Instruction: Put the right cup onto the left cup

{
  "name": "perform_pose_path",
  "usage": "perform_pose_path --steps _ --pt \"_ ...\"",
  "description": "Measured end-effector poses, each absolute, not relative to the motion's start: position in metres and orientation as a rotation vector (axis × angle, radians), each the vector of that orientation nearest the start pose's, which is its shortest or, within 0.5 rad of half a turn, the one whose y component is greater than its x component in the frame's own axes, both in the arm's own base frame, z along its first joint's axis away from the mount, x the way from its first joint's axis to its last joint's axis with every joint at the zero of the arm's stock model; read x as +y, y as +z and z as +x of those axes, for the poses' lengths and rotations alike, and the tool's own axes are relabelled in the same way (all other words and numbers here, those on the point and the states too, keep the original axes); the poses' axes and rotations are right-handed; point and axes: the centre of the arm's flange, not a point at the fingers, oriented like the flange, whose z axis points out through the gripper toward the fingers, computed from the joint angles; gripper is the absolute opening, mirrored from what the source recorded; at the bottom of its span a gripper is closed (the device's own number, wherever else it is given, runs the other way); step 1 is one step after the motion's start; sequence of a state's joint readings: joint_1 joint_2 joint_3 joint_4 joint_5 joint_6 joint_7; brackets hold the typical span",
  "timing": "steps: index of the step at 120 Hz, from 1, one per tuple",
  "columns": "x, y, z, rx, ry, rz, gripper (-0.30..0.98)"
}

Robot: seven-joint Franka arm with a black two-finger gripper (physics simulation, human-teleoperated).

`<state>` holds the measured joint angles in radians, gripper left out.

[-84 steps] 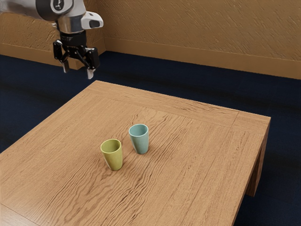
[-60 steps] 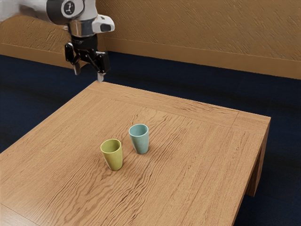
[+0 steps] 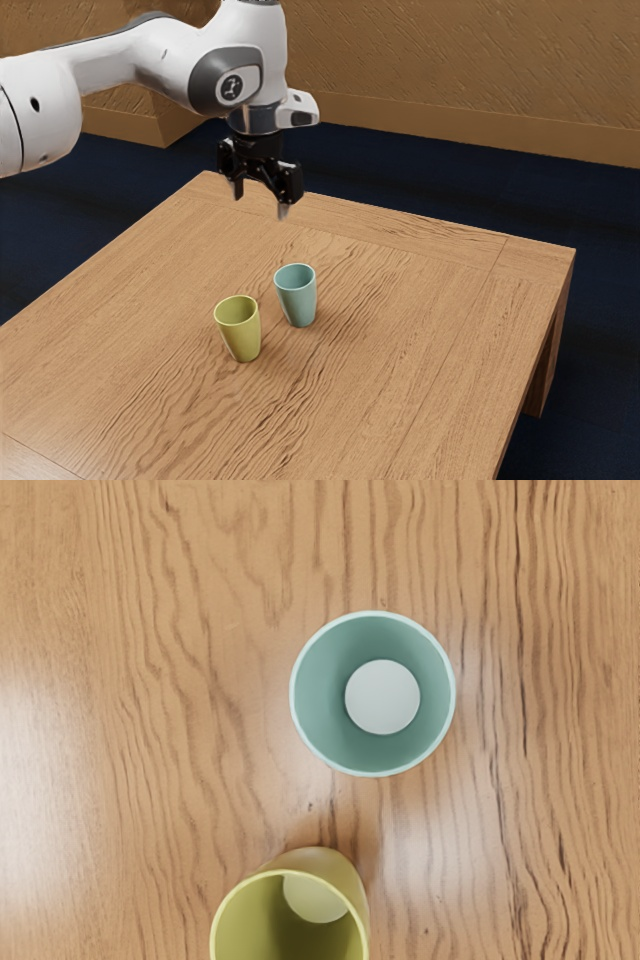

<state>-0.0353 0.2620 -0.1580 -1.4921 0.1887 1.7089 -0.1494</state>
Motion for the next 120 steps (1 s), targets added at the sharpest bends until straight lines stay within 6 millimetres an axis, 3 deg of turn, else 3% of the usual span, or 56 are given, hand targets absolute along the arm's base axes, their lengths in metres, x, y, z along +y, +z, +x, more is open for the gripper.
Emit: perform_pose_path --steps 28,50,81,120 --pt "-0.112 0.470 0.631 0.083 0.008 -2.995 0.69" --pt "-0.132 0.450 0.633 0.073 -0.040 -2.982 0.69" --pt "-0.134 0.405 0.649 0.016 -0.046 -2.983 0.69" --pt "-0.131 0.363 0.662 -0.046 -0.049 -2.997 0.69"
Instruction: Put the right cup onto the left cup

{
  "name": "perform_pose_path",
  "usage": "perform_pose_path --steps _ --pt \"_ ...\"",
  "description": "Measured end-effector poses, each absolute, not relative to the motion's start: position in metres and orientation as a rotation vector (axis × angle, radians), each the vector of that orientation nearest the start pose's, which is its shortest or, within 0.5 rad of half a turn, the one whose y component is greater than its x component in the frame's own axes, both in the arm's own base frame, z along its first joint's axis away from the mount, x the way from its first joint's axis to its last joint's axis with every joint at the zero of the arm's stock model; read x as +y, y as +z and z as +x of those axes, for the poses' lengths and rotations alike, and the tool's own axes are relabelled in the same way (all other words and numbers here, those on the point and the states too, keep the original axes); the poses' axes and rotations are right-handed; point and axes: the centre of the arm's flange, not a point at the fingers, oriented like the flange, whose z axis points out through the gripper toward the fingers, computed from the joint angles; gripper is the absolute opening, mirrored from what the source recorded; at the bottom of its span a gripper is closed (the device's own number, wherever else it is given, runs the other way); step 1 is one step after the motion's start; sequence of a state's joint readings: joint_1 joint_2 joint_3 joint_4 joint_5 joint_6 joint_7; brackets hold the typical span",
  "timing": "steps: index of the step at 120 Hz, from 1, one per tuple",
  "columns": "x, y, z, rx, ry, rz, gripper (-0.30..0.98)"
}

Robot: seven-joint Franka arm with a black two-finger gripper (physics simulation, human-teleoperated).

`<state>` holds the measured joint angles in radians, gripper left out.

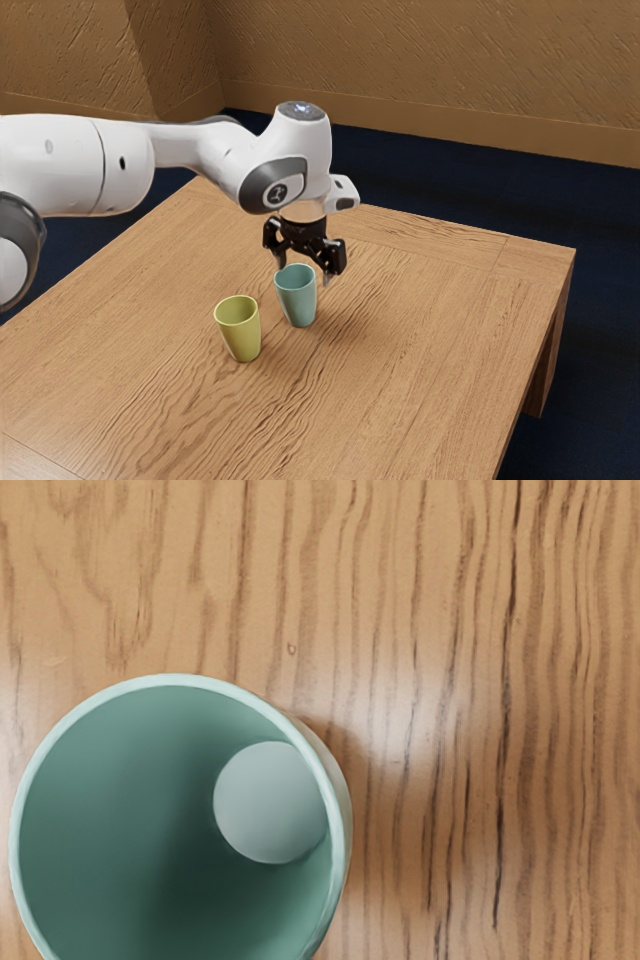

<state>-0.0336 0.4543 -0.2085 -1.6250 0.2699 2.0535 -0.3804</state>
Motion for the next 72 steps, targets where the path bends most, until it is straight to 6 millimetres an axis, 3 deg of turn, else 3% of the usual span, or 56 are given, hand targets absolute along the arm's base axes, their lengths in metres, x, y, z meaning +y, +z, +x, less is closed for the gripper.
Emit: perform_pose_path --steps 47,72 --pt "-0.130 0.337 0.674 -0.052 -0.103 -2.995 0.69" --pt "-0.122 0.312 0.679 -0.075 -0.088 -2.996 0.69"
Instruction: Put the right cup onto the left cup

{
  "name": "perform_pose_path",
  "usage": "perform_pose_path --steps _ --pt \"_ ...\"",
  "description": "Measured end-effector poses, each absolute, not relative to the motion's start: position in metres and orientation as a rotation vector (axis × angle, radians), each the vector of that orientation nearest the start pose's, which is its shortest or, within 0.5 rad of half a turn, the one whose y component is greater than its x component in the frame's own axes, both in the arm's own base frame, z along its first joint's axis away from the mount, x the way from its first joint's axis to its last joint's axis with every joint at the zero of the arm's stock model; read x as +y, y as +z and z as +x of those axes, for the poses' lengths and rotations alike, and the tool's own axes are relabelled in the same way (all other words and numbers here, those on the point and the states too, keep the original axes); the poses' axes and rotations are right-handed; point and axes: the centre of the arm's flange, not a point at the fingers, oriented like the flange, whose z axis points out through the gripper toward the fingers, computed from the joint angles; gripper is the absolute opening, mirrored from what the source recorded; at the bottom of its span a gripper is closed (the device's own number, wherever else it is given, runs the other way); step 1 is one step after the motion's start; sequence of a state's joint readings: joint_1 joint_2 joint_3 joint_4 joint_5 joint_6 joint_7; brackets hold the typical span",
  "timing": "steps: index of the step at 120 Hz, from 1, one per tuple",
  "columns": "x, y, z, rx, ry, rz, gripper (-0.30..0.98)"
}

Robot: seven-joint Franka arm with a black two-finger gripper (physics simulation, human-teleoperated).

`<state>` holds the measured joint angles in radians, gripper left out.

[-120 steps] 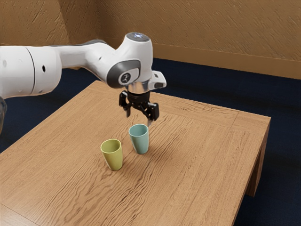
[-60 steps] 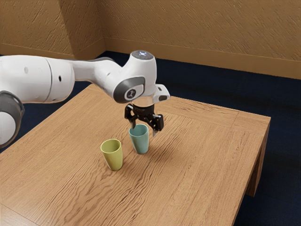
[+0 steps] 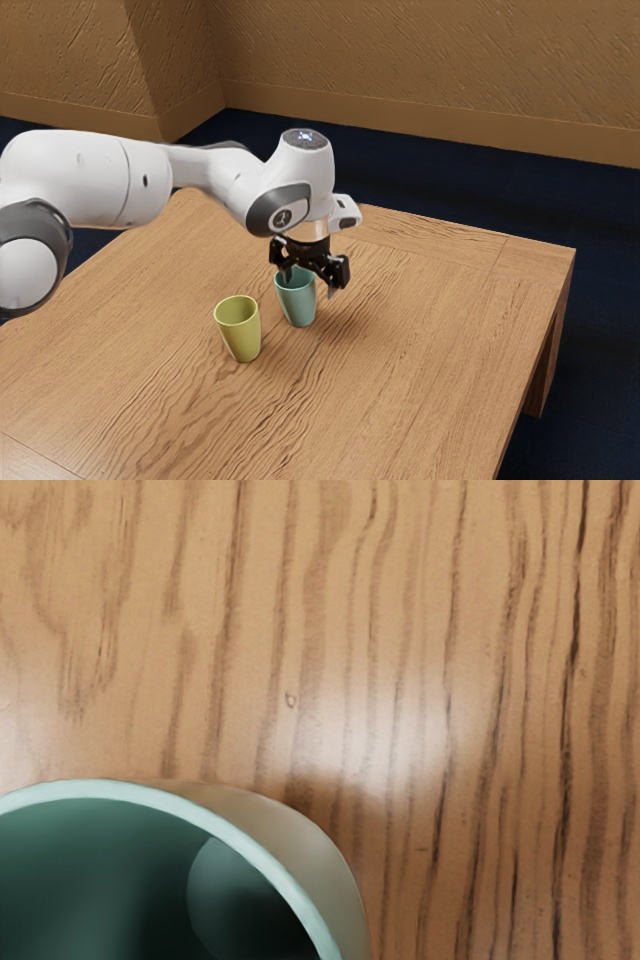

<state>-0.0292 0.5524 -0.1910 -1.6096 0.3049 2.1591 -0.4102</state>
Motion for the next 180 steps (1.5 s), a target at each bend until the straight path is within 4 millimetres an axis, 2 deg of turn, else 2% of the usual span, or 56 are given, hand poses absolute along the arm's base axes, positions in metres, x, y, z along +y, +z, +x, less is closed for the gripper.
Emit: perform_pose_path --steps 9,46,83,109,142,166,180 --pt "-0.120 0.305 0.681 -0.079 -0.091 -2.999 0.69" --pt "-0.121 0.301 0.687 -0.079 -0.124 -3.010 0.63" --pt "-0.122 0.300 0.688 -0.085 -0.138 -3.018 0.30" --pt "-0.115 0.297 0.688 -0.099 -0.132 -3.014 0.05" --pt "-0.113 0.298 0.688 -0.103 -0.135 -3.012 -0.06" --pt "-0.114 0.315 0.688 -0.102 -0.167 -3.007 -0.08" --pt "-0.114 0.344 0.685 -0.104 -0.208 -2.998 -0.09"
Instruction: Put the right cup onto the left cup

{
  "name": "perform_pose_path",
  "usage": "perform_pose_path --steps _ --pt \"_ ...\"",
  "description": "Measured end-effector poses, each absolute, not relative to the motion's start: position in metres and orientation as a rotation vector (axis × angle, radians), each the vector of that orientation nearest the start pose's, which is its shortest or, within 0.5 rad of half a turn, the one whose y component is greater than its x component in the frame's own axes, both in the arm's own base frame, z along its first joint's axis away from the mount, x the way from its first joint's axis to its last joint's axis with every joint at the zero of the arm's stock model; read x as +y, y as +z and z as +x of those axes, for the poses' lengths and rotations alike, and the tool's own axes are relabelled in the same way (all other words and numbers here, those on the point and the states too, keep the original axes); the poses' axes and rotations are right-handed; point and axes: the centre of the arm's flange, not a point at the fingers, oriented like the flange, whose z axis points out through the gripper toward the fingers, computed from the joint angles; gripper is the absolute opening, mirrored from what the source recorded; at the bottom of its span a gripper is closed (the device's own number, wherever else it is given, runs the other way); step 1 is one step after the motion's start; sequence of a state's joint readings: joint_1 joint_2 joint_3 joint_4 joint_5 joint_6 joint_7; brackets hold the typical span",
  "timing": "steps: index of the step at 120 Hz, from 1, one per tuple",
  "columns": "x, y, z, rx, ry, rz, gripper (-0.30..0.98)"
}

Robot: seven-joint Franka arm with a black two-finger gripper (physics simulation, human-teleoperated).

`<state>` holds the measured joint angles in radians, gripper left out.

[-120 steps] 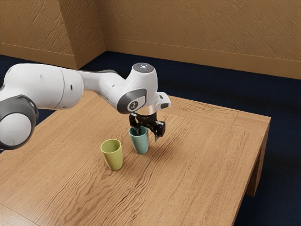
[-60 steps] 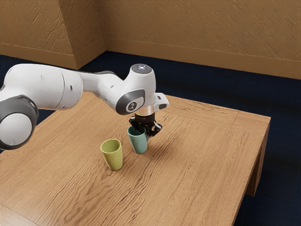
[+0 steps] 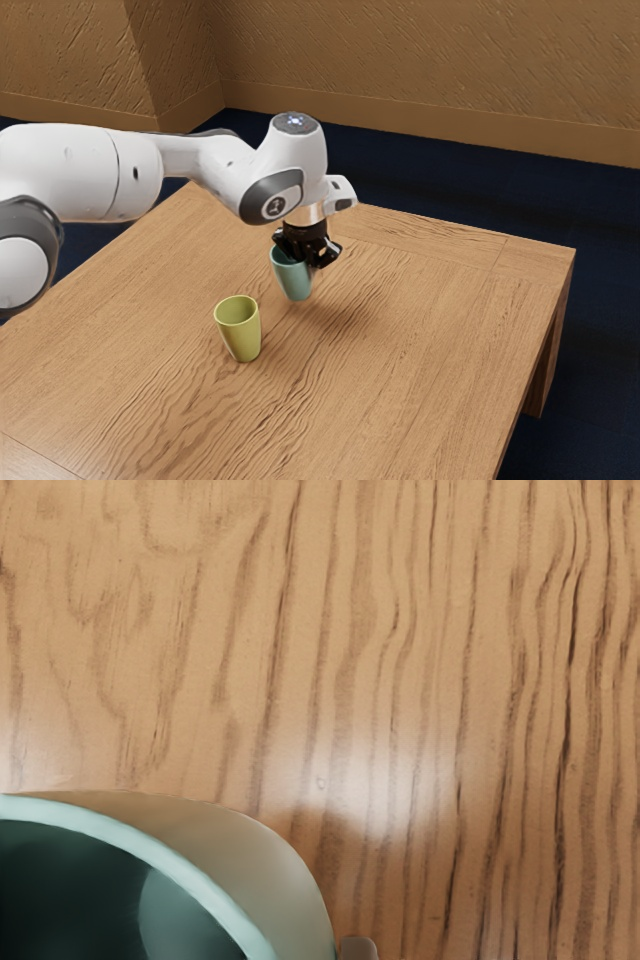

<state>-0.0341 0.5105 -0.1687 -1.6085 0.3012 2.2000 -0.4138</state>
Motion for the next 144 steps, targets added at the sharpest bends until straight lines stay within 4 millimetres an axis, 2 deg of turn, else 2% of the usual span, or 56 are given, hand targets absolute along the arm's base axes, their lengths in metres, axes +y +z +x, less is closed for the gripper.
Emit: perform_pose_path --steps 9,29,49,68,98,144 --pt "-0.115 0.366 0.679 -0.107 -0.226 -2.991 -0.09" --pt "-0.117 0.421 0.651 -0.114 -0.253 -2.971 -0.09" --pt "-0.116 0.442 0.614 -0.132 -0.221 -2.966 -0.09" --pt "-0.114 0.446 0.594 -0.156 -0.184 -2.958 -0.09" --pt "-0.110 0.433 0.568 -0.202 -0.119 -2.954 -0.09" --pt "-0.107 0.422 0.558 -0.258 -0.086 -2.957 -0.09"
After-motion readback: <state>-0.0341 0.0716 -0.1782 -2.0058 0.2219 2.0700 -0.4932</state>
